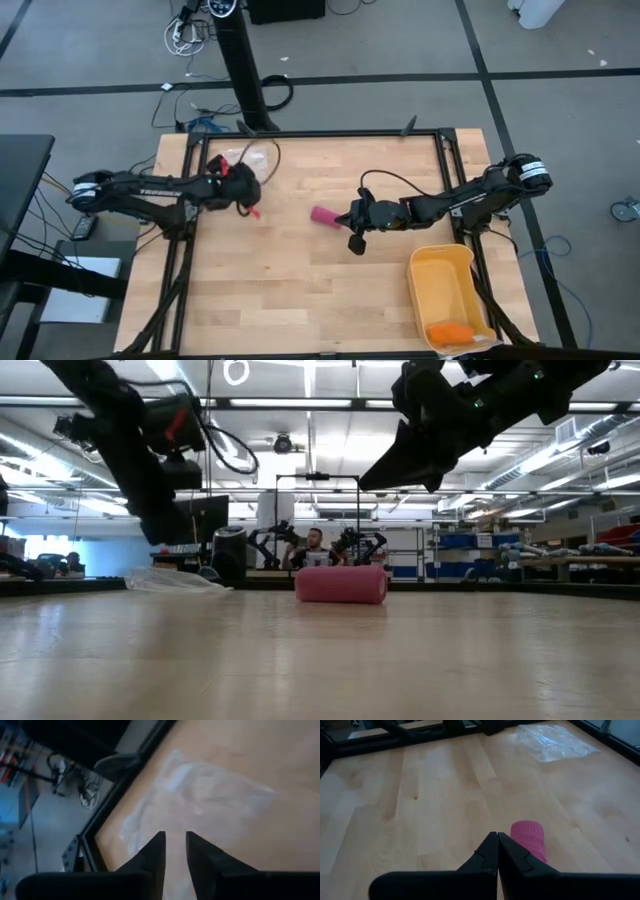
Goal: Roll bandage
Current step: Open the transparent zip bag
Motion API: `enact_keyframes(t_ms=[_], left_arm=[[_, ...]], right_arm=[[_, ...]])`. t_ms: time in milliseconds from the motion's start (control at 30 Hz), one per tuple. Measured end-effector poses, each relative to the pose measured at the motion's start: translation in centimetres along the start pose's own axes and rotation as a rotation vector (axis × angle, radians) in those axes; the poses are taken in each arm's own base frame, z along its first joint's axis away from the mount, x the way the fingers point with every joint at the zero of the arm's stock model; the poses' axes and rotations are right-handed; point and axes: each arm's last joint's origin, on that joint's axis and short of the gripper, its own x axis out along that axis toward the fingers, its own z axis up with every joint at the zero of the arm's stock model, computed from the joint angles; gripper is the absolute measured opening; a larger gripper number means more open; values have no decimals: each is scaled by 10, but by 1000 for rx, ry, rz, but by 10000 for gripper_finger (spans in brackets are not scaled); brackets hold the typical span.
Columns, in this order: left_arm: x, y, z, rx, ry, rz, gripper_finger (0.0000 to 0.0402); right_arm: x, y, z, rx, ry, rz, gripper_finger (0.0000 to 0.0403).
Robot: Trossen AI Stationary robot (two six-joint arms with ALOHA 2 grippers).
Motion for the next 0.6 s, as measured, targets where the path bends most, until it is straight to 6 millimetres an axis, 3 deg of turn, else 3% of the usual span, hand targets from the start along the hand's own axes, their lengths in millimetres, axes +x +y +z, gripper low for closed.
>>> enact_keyframes(t_ms=[133, 267, 433, 600], left_arm=[[28, 10, 1, -54, 35, -84, 47], [45, 10, -5, -51, 111, -215, 9], [49, -2, -8, 20, 152, -384, 9], [35, -27, 0, 44, 49, -655, 6]], right_arm=[[0, 0, 0, -6, -4, 1, 1], [0, 0, 0, -8, -3, 1, 2], [0, 0, 0, -16, -3, 1, 1], [0, 0, 0, -17, 0, 5, 3]])
